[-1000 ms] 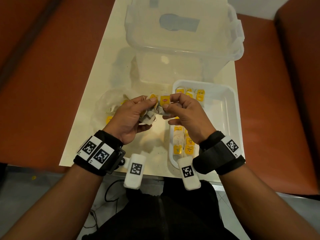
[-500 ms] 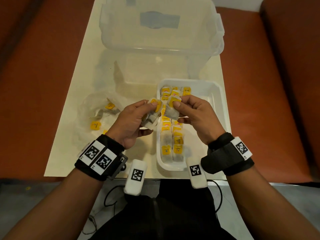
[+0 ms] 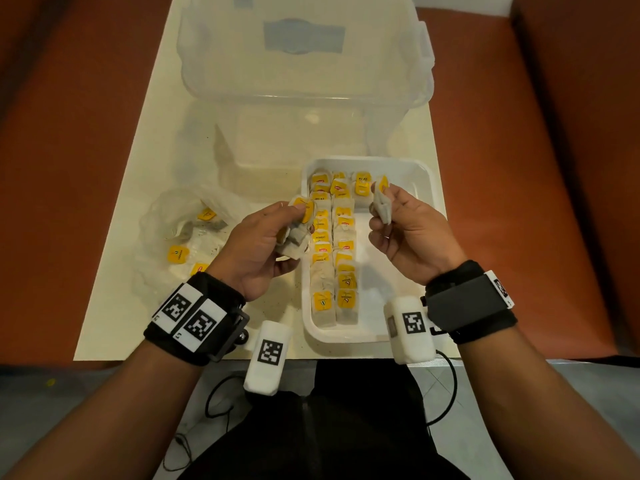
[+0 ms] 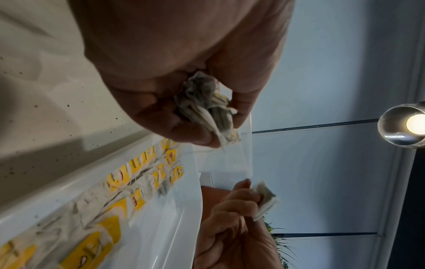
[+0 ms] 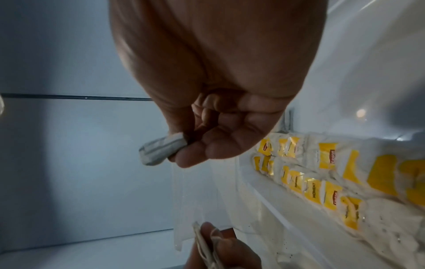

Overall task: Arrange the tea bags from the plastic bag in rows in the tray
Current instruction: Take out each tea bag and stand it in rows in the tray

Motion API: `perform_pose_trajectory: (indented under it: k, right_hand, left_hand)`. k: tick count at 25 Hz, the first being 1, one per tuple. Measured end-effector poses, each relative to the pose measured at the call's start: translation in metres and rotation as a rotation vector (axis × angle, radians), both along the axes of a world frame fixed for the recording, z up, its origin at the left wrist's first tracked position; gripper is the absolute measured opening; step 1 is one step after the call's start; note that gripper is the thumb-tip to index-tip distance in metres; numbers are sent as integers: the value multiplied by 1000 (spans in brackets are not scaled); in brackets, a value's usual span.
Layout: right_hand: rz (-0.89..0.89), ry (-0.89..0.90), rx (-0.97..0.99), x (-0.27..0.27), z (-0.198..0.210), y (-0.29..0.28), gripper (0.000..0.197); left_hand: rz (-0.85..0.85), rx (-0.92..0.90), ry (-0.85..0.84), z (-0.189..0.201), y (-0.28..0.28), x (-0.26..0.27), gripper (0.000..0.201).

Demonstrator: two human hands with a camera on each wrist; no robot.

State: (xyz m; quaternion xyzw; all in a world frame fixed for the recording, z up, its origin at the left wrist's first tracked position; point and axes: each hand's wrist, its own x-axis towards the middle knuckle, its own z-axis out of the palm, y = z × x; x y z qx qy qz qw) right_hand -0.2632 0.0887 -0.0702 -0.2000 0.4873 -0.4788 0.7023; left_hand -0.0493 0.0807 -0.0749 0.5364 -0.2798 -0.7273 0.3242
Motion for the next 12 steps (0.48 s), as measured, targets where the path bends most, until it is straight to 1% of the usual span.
perform_pose_trajectory:
  k: [2, 4, 8, 10, 12]
  right_hand:
    - [-22, -75, 23, -2, 0, 1, 26]
    - [-19, -85, 18, -2, 1, 1, 29]
    - [-9, 64, 13, -5, 0, 1, 15]
    - [-20, 90, 32, -10, -2, 0, 17]
    - [5, 121, 19, -10, -3, -2, 18]
  left_hand:
    - [-8, -1, -1, 1, 2, 0, 14]
    - [-21, -3, 0, 1, 3, -2, 12]
    - [-40, 3, 8, 2, 4, -3, 10]
    - [-59, -13, -3, 2, 5, -4, 10]
    - [-94, -69, -30, 3, 6, -7, 10]
